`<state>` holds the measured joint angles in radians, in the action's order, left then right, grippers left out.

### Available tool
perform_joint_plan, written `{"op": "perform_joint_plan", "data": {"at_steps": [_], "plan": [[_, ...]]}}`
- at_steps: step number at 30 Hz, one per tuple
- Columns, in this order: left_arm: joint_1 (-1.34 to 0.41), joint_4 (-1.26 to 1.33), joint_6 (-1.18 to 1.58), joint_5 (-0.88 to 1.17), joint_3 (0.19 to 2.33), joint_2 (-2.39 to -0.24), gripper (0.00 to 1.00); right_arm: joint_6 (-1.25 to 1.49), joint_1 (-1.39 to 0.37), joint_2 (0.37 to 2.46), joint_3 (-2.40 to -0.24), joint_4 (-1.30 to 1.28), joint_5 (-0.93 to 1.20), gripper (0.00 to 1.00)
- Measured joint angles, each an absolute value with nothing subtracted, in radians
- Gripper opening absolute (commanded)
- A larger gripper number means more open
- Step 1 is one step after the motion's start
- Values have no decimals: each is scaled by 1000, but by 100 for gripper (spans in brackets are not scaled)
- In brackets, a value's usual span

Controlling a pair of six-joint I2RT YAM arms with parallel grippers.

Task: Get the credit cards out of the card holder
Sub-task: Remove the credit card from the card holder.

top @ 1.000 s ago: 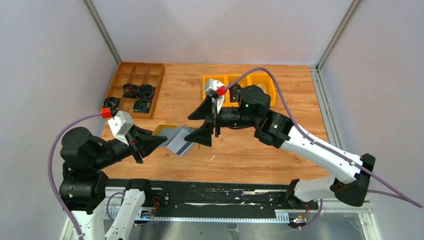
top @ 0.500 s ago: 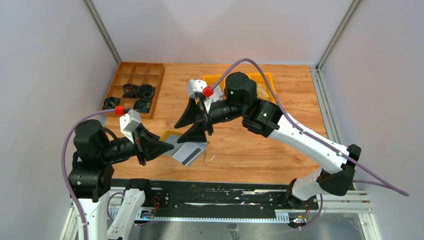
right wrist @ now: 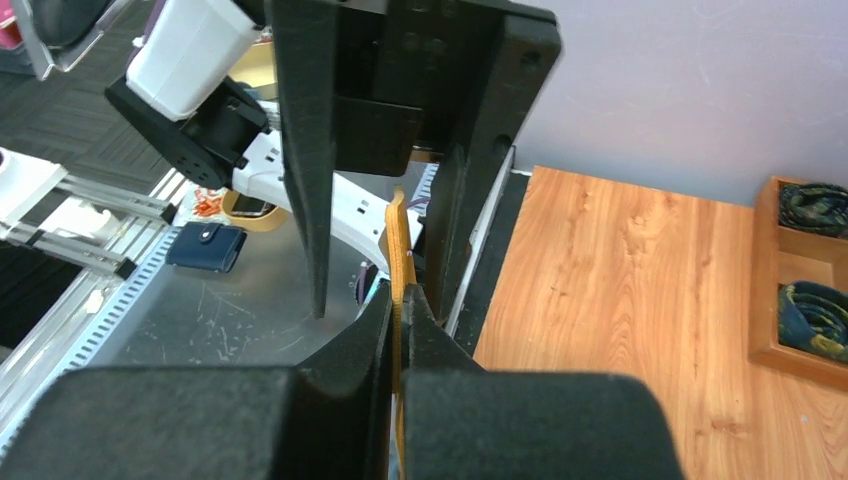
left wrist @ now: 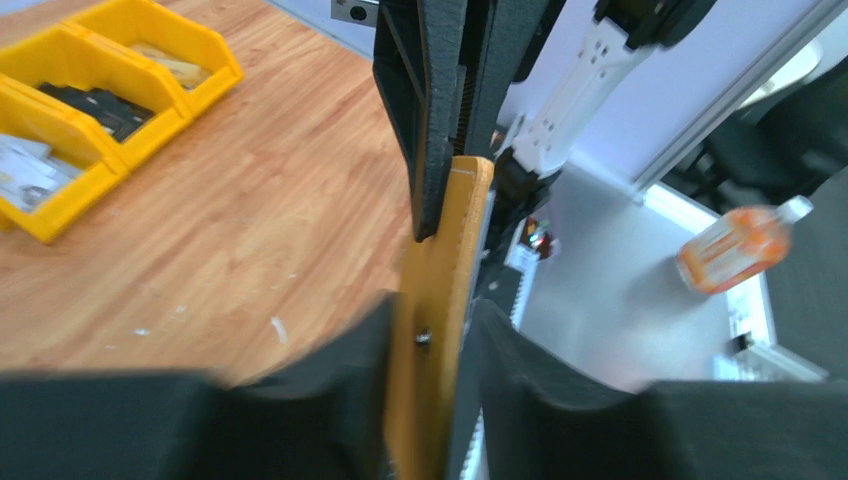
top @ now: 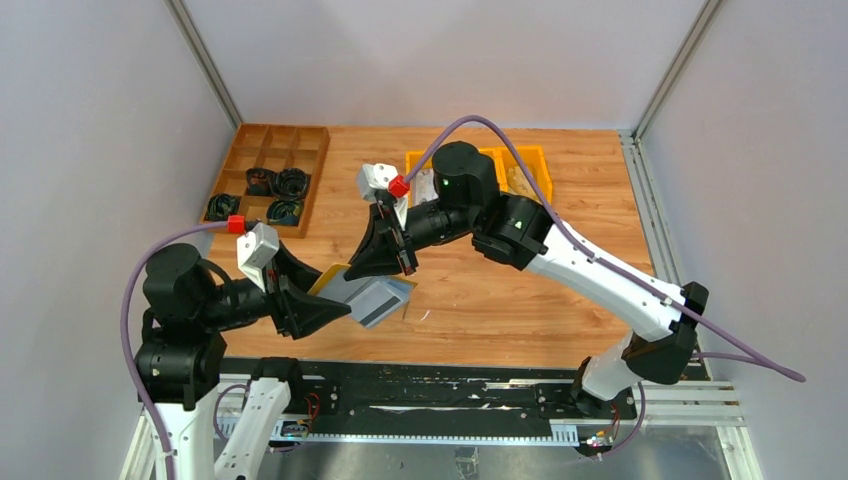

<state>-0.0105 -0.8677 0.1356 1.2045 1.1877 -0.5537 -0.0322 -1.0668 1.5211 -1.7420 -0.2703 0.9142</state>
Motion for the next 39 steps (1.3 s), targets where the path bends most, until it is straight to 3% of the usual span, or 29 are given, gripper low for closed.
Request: {"op": "perform_joint_plan", "data": {"at_steps": [3, 8, 14, 15, 18, 21, 26, 32, 34, 37, 39], "plan": [[-10, -878, 123, 1182, 1189, -537, 52, 26, -1060, 1478, -1654, -169, 870, 0], [-10, -908, 108, 1139, 1193, -506, 24, 170, -1031, 1342, -1419, 54, 813, 0], [-10, -894, 124, 1087, 1203, -487, 2, 350, -1021, 1248, -1243, 315, 762, 0], [-10, -884, 135, 1084, 1202, -485, 0, 377, -1021, 1245, -1219, 352, 756, 2], [-10, -869, 159, 1075, 1198, -476, 0, 447, -1018, 1248, -1179, 431, 752, 34], [-10, -867, 153, 1082, 1198, -477, 0, 432, -1016, 1269, -1203, 381, 793, 52], [-10, -927, 65, 1097, 1198, -501, 0, 189, -1019, 1419, -1522, -20, 870, 60], [-10, -1005, -36, 1108, 1200, -553, 0, -113, -1045, 1552, -1820, -463, 876, 45], [-10, -1021, -60, 1108, 1203, -564, 0, -192, -1067, 1604, -1908, -591, 862, 33], [-10, -1034, -81, 1114, 1206, -569, 0, -275, -1093, 1668, -2001, -727, 833, 1], [-10, -1047, -97, 1114, 1206, -567, 2, -307, -1104, 1702, -2047, -782, 812, 0]]}}
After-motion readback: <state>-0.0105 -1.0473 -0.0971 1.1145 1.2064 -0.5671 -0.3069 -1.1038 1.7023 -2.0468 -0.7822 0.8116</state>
